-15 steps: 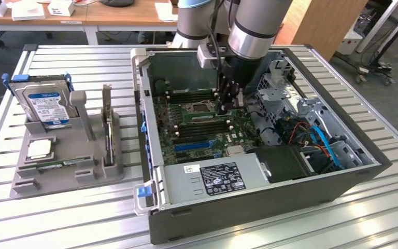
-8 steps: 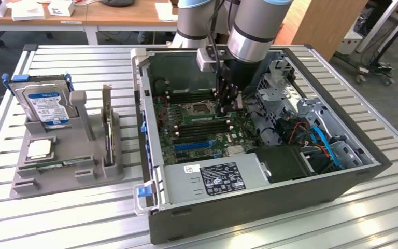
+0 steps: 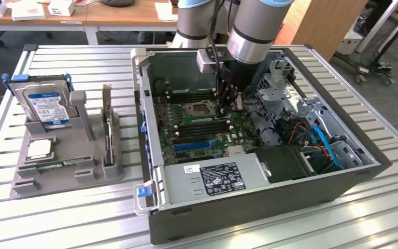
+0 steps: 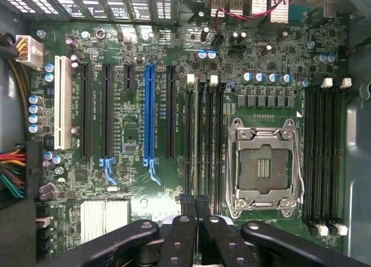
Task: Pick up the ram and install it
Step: 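Insert the ram into the slot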
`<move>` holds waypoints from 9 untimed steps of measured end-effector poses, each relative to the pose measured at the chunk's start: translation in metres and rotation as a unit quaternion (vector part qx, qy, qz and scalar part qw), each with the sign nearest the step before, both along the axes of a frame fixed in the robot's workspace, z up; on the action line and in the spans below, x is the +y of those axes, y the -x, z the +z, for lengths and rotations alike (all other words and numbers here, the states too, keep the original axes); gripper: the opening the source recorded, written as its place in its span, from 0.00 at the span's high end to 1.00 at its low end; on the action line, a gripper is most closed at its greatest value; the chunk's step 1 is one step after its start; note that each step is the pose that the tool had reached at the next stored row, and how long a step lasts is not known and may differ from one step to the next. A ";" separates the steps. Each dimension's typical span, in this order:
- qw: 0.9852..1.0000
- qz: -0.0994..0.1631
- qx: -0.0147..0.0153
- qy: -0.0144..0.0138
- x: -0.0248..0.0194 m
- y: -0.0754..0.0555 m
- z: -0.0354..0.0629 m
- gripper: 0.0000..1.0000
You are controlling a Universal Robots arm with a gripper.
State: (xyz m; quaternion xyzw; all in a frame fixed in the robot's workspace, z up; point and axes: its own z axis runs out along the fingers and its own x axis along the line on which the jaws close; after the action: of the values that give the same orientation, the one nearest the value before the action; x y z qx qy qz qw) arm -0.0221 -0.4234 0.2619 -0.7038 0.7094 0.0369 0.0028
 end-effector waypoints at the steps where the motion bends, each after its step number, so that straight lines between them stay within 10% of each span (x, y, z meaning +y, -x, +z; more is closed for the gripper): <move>1: 1.000 0.000 0.000 0.000 0.0000 0.000 -0.0001 0.89; 9: 1.000 0.000 0.000 0.000 0.0000 0.000 -0.0041 0.89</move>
State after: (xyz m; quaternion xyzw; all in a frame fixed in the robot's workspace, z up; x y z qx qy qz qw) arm -0.0221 -0.4234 0.2578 -0.7038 0.7094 0.0370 0.0030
